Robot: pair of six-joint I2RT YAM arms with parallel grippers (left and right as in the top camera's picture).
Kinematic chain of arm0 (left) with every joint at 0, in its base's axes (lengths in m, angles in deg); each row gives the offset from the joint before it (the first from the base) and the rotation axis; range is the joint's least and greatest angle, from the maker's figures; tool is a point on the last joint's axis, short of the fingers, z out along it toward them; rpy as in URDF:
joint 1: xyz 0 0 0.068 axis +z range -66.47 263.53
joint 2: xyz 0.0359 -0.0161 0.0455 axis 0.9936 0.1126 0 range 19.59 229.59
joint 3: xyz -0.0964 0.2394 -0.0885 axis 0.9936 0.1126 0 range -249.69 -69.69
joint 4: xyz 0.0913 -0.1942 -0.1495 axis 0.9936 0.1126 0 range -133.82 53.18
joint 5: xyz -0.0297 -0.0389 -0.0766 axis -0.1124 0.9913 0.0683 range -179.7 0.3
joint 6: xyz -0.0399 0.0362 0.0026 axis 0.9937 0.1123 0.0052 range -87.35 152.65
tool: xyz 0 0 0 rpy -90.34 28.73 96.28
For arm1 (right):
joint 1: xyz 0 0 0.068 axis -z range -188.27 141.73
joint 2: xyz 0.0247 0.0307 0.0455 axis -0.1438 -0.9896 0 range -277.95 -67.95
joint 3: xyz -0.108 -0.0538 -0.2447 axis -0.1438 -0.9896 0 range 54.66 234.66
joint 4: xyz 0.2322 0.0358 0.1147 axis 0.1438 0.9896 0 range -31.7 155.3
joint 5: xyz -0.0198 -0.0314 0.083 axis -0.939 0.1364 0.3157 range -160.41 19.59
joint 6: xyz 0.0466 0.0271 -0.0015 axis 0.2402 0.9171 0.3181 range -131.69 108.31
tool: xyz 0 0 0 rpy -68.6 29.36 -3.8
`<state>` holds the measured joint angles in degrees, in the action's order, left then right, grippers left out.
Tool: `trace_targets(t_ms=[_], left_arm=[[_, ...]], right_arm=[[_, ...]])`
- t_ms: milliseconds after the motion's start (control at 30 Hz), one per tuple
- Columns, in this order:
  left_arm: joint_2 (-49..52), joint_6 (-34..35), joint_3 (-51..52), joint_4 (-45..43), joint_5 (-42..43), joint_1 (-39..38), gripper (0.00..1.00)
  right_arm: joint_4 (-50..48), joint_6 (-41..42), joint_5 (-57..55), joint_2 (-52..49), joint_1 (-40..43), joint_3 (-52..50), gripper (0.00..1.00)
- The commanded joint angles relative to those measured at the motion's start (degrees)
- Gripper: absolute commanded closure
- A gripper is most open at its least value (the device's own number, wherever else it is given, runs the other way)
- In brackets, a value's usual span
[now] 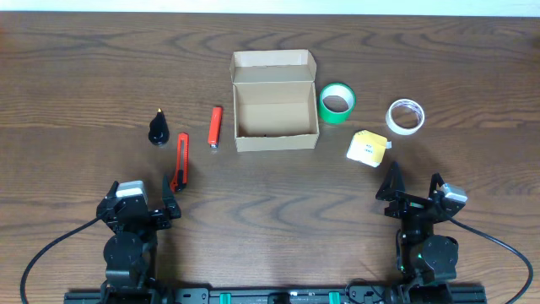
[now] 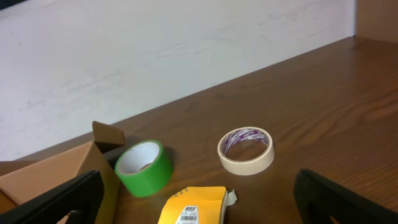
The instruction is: Pack container
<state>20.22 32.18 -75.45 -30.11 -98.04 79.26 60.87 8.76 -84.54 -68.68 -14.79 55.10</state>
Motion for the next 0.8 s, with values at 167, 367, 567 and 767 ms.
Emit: trace_targets(t_ms=[167, 367, 567, 767], left_arm=[[-0.35, -0.85, 0.9, 1.92, -0.46, 0.17, 0.05], [-0.35, -0.85, 0.9, 1.9, -0.46, 0.17, 0.05], [-0.35, -0.87, 0.9, 1.88, -0.52, 0.17, 0.05], [-0.35, -0.81, 0.9, 1.88, -0.81, 0.17, 0.05]], right_arm=[[0.24, 0.74, -0.46, -0.02, -0.52, -0.13, 0.01], [0.24, 0.74, -0.44, -0.02, -0.52, -0.13, 0.01], [0.22, -0.44, -0.87, -0.02, -0.52, -0.13, 0.01], [0.37, -1.84, 1.38, -0.02, -0.52, -0.13, 0.01]])
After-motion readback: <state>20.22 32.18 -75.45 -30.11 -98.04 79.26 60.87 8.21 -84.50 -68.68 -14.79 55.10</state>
